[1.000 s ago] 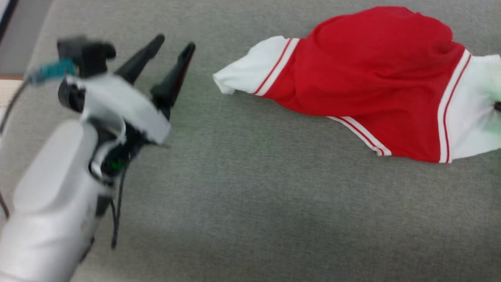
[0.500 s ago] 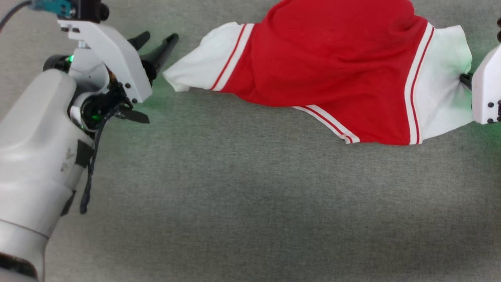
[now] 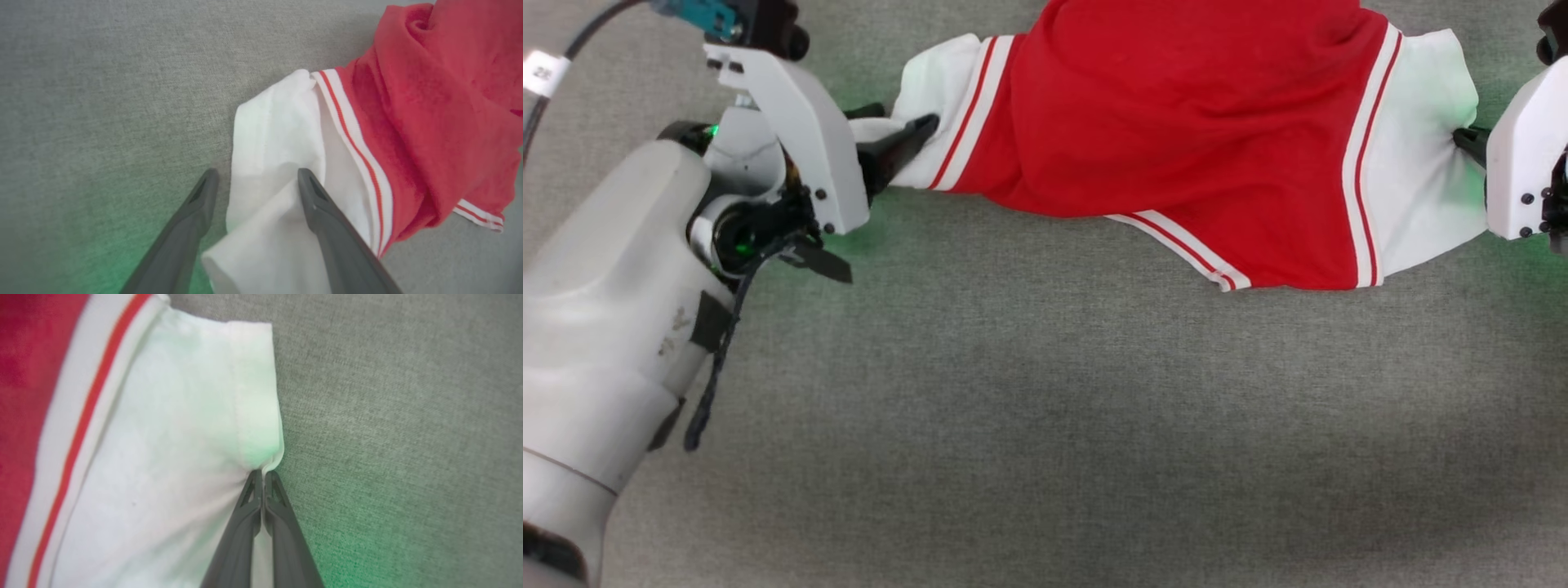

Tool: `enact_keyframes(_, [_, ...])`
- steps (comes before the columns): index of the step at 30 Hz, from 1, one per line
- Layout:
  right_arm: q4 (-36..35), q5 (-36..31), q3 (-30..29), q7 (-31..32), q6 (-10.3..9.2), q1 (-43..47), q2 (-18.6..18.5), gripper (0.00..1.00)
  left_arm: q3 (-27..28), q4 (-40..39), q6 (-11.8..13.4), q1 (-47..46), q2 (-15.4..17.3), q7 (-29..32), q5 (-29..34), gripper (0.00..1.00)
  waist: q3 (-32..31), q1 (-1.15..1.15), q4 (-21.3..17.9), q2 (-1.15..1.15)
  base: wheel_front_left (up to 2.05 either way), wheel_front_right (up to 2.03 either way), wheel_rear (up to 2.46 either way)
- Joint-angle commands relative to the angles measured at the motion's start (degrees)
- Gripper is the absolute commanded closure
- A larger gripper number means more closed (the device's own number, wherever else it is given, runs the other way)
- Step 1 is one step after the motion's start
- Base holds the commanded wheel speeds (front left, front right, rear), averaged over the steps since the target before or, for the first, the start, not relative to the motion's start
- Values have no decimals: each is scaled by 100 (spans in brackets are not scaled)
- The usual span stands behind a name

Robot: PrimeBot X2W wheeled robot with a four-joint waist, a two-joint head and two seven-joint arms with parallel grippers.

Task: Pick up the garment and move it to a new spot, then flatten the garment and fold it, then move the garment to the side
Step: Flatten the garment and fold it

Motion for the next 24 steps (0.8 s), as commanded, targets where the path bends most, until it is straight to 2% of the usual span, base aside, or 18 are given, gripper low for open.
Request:
enact_keyframes(1, [375,0,228,79,-24,360,111,100,-94,46,-12,6,15,14,38,0,7,0,-20,0,0,0,0])
enact_keyframes(10, [516,98,424,-47,-32,210,86,100,-693,256,-11,-24,-73,343,-208,0,79,0,-136,0,0,0,0])
enact_keyframes(11, [528,109,443,-79,-32,192,87,100,-732,284,-11,-55,-79,352,-218,18,80,0,-149,0,0,0,0])
enact_keyframes(12, [541,115,467,-92,-32,168,97,100,-783,300,-11,-81,-92,413,-259,49,78,0,-162,0,0,0,0])
enact_keyframes(13, [554,121,488,-114,-32,163,108,100,-836,302,-12,-101,-94,447,-264,70,74,0,-174,0,0,0,0])
enact_keyframes(15, [582,151,537,-144,-32,146,130,100,-916,319,-13,-156,-98,459,-273,100,64,0,-196,0,0,0,0])
enact_keyframes(20, [646,213,620,-254,-32,79,159,100,-1011,323,-13,-298,-63,435,-413,100,29,0,-234,0,0,0,0])
enact_keyframes(24, [658,243,584,-546,-32,19,149,100,-991,311,-12,-417,-31,96,-442,100,-58,0,-223,0,0,0,0])
